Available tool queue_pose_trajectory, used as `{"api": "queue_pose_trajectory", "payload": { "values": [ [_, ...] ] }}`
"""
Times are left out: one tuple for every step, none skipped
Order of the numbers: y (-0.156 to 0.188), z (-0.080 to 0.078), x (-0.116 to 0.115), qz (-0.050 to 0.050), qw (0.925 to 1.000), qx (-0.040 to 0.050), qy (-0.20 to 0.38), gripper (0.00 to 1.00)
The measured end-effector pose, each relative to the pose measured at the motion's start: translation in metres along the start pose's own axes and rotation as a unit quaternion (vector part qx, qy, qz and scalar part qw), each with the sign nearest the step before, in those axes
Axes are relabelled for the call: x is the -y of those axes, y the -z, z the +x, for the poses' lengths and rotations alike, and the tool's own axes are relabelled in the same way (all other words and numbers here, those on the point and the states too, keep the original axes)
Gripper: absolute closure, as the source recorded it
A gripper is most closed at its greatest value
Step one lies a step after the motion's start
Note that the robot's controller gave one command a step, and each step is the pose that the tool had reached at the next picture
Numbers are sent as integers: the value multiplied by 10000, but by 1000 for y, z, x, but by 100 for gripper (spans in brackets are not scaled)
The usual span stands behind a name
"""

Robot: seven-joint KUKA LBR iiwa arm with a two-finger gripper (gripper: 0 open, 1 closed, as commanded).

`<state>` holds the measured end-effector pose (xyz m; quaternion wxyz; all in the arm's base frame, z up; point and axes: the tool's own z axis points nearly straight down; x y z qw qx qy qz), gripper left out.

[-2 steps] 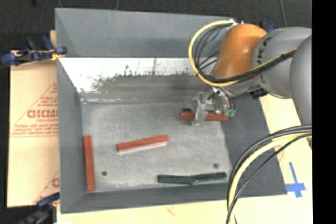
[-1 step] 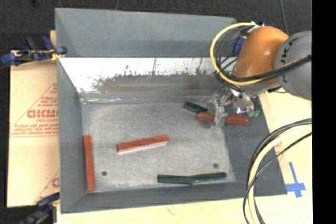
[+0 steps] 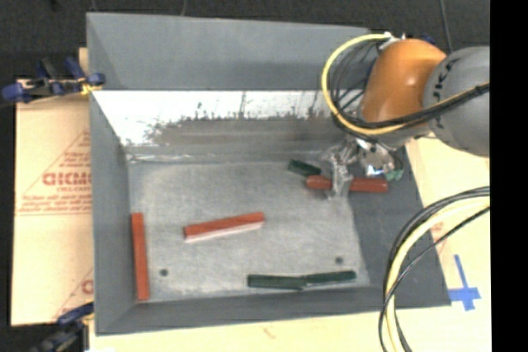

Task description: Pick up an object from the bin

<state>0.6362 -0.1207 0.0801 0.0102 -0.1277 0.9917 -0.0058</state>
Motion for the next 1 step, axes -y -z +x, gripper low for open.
{"api": "queue_pose_trajectory", "payload": {
  "values": [
    [156, 12, -15, -54, 9841, -33, 1776, 100]
  ]
}}
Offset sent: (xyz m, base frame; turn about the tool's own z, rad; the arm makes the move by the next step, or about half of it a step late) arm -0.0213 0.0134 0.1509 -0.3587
